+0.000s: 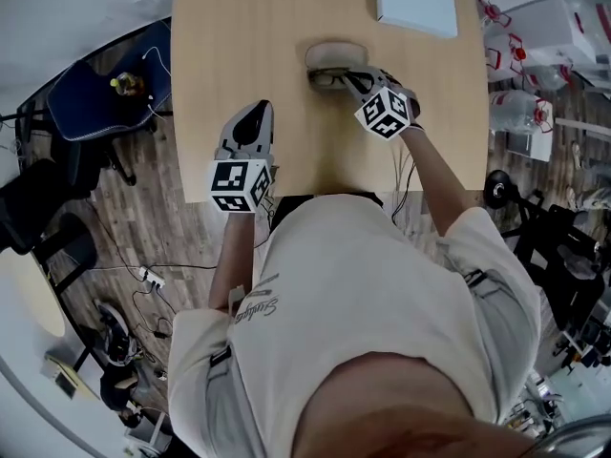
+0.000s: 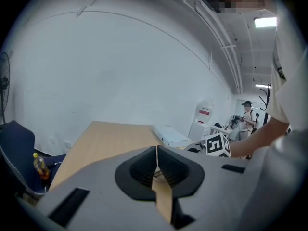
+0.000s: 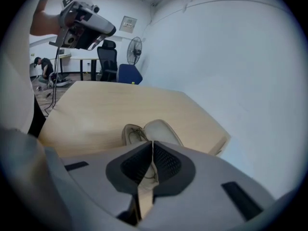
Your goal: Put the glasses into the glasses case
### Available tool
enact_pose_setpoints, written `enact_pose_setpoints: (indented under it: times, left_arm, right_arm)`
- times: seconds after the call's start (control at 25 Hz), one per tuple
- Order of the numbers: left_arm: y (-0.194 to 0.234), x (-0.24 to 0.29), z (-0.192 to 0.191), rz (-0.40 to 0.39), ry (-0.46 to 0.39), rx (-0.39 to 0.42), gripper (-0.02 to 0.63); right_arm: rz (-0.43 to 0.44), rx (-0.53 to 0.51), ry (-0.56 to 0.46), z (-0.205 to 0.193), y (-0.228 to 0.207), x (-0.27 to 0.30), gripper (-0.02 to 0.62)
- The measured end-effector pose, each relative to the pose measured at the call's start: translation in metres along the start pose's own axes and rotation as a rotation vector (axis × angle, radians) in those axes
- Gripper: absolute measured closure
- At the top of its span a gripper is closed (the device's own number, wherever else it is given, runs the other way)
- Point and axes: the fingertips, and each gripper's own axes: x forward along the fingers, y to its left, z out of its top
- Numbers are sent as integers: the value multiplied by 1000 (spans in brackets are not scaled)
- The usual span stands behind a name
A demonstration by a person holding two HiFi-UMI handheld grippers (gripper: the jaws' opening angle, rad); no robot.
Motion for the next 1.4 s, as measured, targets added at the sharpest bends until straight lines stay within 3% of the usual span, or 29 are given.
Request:
enact_pose_setpoints:
  times: [0.32, 0.64, 1.16, 1.4]
  left_arm:
    - [-3, -12, -1, -73, 4, 25, 589]
    - [-14, -11, 19, -115, -24, 79, 589]
    - [-47, -19, 90, -177, -137, 188, 589]
    - [-44, -26, 117, -160, -193, 191, 589]
  right_arm:
    - [-67, 371, -81, 3, 27, -57, 600]
    - [-131, 667, -317, 39, 8, -131, 600]
    - [-223, 514, -490, 111, -38, -211, 600]
    - [-254, 513, -577, 132, -56, -246, 600]
